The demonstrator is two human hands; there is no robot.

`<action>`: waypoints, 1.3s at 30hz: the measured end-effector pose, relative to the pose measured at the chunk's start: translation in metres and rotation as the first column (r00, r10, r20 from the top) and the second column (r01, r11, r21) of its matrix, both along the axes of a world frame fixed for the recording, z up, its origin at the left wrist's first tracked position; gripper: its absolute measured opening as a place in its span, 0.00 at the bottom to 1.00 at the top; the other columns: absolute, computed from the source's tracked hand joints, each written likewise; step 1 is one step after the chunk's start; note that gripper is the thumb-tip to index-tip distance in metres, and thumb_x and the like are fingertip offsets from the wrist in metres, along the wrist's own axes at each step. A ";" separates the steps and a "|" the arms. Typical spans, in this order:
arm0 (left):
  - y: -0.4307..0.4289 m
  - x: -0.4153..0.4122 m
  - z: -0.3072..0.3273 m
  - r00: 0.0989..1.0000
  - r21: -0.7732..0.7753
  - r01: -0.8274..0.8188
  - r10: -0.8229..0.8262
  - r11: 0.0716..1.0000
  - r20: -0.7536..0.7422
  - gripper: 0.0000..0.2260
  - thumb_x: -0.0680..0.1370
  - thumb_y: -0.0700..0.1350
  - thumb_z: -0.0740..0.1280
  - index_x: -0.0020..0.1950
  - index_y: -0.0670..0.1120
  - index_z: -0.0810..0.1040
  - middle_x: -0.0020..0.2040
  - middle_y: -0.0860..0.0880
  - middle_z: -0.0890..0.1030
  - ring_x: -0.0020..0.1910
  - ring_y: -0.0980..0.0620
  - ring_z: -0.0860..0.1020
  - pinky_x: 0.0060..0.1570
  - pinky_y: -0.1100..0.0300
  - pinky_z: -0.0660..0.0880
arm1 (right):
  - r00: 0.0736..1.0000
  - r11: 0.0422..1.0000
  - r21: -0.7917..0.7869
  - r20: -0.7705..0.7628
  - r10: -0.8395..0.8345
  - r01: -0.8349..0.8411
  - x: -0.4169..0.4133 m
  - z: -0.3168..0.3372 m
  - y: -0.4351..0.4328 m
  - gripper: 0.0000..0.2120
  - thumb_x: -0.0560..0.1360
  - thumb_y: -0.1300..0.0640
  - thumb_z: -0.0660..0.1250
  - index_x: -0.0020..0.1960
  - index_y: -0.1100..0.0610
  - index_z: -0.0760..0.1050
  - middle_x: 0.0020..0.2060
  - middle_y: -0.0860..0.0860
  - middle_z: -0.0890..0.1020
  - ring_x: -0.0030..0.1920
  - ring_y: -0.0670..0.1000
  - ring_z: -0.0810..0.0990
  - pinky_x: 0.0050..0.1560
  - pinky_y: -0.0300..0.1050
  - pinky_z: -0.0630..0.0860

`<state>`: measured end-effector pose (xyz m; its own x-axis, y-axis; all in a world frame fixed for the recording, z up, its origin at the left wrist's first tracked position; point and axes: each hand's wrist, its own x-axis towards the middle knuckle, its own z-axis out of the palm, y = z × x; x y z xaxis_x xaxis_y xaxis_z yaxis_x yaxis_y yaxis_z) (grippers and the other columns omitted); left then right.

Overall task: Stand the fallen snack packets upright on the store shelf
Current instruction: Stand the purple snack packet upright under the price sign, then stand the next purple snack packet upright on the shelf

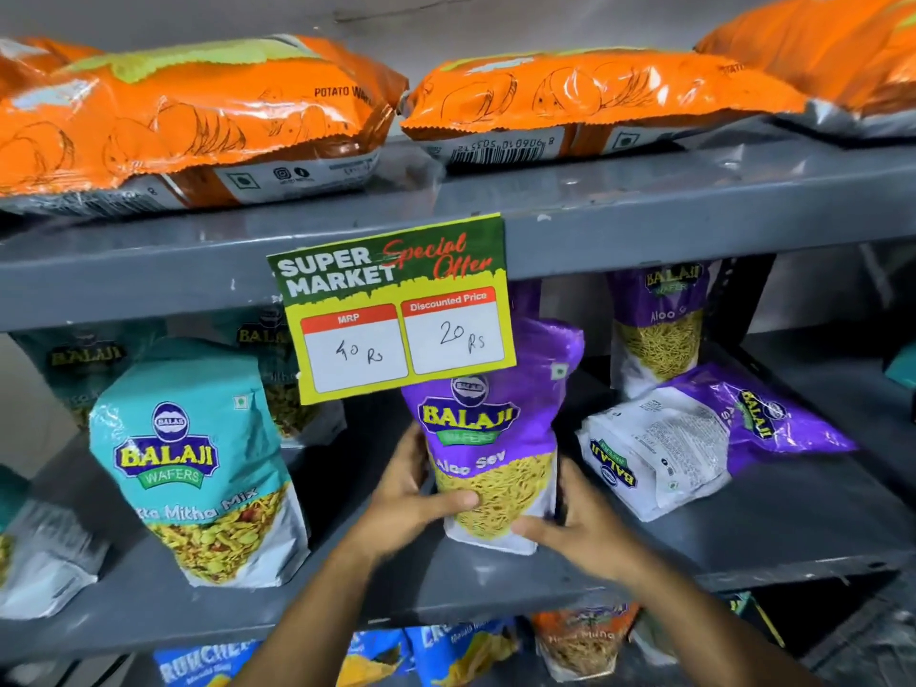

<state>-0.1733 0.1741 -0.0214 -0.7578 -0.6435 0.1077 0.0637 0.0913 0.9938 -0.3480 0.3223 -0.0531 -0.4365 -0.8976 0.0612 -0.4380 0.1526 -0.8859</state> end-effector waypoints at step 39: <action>0.100 -0.192 0.007 0.943 -0.245 -0.093 0.165 0.965 0.290 0.26 0.59 0.64 0.72 0.46 0.46 0.82 0.41 0.46 0.85 0.40 0.48 0.83 0.46 0.49 0.81 | 0.410 0.914 0.118 0.866 -0.286 0.388 -0.095 0.020 0.114 0.10 0.75 0.47 0.66 0.52 0.51 0.76 0.48 0.56 0.85 0.46 0.55 0.84 0.42 0.48 0.80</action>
<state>-0.3652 0.2737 -0.0140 -0.6889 -0.7239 0.0377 -0.2662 0.3010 0.9157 -0.4425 0.4365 -0.0336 -0.5782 -0.6777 -0.4544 0.6107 0.0099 -0.7918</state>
